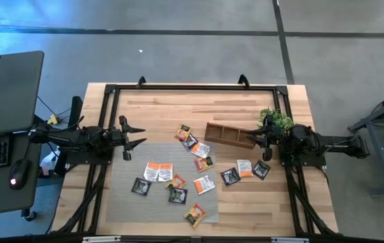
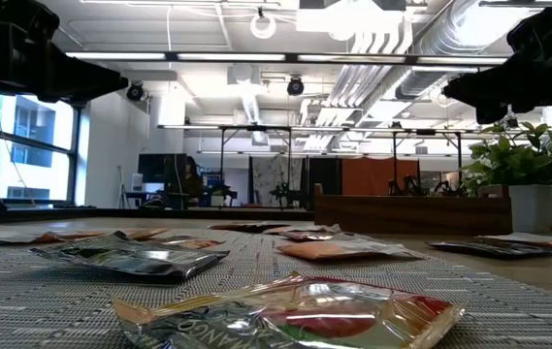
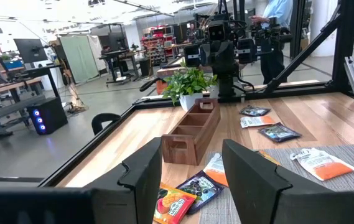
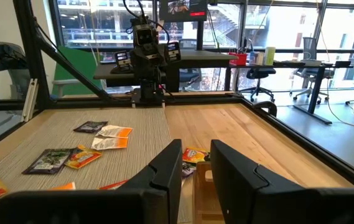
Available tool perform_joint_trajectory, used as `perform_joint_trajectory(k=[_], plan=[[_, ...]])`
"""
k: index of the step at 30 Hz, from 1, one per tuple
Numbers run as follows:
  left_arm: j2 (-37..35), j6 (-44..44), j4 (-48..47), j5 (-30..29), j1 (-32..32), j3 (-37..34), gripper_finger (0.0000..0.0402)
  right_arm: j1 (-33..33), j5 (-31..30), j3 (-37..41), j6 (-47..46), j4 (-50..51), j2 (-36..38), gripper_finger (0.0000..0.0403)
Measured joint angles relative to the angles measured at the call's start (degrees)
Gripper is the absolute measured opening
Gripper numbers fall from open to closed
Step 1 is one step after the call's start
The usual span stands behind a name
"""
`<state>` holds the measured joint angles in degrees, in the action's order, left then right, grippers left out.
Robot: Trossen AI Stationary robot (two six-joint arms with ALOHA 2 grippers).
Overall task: Pick & Place Tea
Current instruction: Put the yellow tea bag in the left section of the wooden organizer
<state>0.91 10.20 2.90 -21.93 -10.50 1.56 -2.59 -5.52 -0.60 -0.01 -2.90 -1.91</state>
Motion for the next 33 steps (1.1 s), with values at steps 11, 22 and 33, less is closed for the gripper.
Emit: perform_joint_trajectory(k=[11,22,33], plan=[[0.0,0.0,0.0,0.0,0.0,0.0,0.0166,0.0,-6.2,0.0,7.7,-3.9,0.0,0.008],[0.0,-18.0,-0.2,6.3,0.0,0.0,0.0166,0.0,-3.5,0.0,7.9,-7.4,0.0,0.008],[0.1,-21.6,1.3,6.1,0.0,0.0,0.0166,0.0,-4.4,0.0,4.7,-14.9,0.0,0.008]])
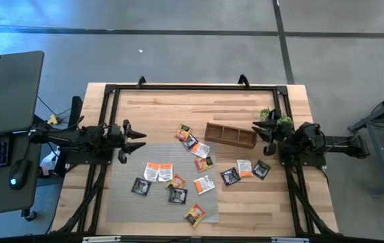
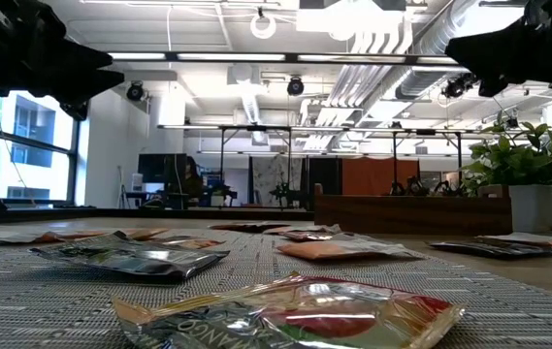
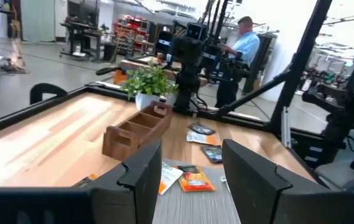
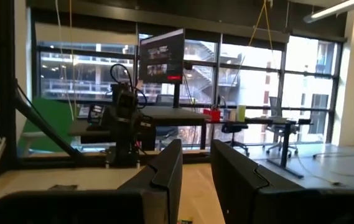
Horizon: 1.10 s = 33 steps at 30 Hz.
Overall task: Pick & Place Tea
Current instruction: Put the yellow tea bag in the left section of the wooden organizer
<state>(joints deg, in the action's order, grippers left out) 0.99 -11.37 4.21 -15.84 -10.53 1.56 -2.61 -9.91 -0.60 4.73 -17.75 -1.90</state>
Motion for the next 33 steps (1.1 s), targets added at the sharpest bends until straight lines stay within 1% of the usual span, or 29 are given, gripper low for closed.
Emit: perform_joint_trajectory(k=[2,4,6,10,15,17,19,22,24,27,30,33], plan=[[0.0,-2.3,1.1,-4.2,0.0,0.0,0.0166,0.0,0.0,0.0,0.1,-0.1,0.0,0.008],[0.0,-4.8,2.9,-10.0,0.0,0.0,0.0166,0.0,0.0,0.0,0.4,-0.1,0.0,0.008],[0.0,-7.0,5.7,-12.9,0.1,0.0,0.0166,0.0,0.0,0.0,-0.9,-0.1,-0.2,0.008],[0.2,-8.5,11.0,-8.5,0.0,0.0,0.0166,0.0,-0.1,0.0,-1.9,-0.7,-2.4,0.008],[5.6,-8.6,17.3,-9.4,0.0,0.0,0.0166,-0.1,-1.9,-1.1,-0.9,-7.5,-9.6,0.008],[9.9,-8.6,22.6,-9.4,0.0,0.0,0.0166,0.0,-3.3,-3.6,1.6,-7.6,-13.7,0.008],[15.4,-8.2,24.7,-9.4,0.1,1.5,0.0166,0.0,-5.1,-6.6,4.3,-6.7,-18.5,0.008],[24.0,-6.8,25.7,-10.3,0.1,6.9,0.0166,0.0,-6.7,-11.5,7.4,-2.8,-26.5,0.008],[30.1,-6.9,25.8,-12.8,0.1,10.9,0.0166,0.0,-6.6,-14.8,9.4,-0.3,-31.5,0.008],[39.4,-8.6,21.9,-17.9,0.1,17.2,0.0166,0.0,-6.5,-19.2,9.7,2.8,-37.8,0.008],[47.4,-16.5,15.2,-22.1,0.1,22.4,0.0166,0.0,-7.2,-22.4,7.5,4.2,-41.7,0.008],[53.3,-24.5,9.0,-23.6,0.1,26.0,0.0166,0.0,-9.0,-24.7,6.3,6.8,-43.4,0.008]])
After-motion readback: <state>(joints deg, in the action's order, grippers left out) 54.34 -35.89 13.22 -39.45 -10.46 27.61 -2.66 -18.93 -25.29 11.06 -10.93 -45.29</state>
